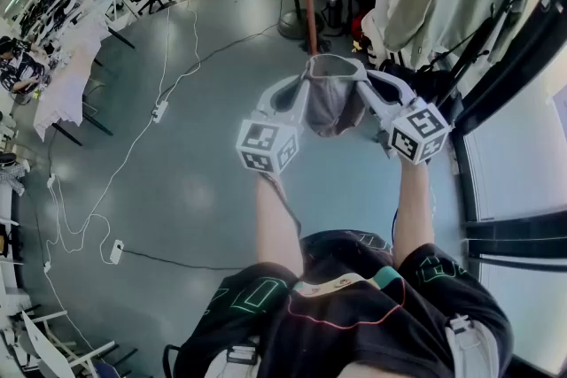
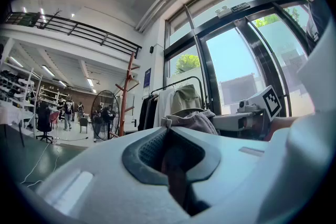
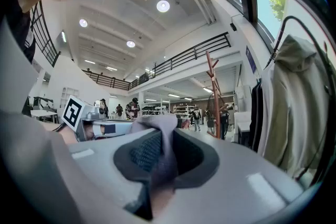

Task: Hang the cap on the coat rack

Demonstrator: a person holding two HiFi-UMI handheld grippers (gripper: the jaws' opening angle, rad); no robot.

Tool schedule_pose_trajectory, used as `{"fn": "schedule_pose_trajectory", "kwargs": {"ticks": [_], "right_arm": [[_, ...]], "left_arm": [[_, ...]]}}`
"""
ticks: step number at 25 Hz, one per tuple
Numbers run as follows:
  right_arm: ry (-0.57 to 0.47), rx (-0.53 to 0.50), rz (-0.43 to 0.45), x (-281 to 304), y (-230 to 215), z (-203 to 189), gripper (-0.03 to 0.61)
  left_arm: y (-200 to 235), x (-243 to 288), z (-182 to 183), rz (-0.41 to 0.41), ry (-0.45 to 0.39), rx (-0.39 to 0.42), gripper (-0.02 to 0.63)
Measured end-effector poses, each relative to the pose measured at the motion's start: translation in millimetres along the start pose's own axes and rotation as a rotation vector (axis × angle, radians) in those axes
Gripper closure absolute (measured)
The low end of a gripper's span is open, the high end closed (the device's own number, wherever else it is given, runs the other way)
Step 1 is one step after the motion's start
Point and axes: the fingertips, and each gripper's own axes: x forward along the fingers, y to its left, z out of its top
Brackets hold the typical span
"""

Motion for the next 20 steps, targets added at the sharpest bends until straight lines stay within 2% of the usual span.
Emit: {"fn": "schedule_pose_trajectory", "kwargs": {"ticks": [8,16,20], "right_arm": [[-0.001,-0.013,-0.022,7.8,-14.1,-4.5,0.509],[0.007,-0.005,0.007,20.9,-28.5,-6.9,0.509],[0.018,0.025,0.026,31.9,-33.0,-17.1,0.509]], "left_arm": [[2.3,11.6,-1.1,0.009,-0.009,0.007,0.591],[12.3,26.2,-4.9,0.060,-0.003,-0.012,0.591],[19.9,27.7,-17.0,0.107,-0.012,-0.083,0.591]]}}
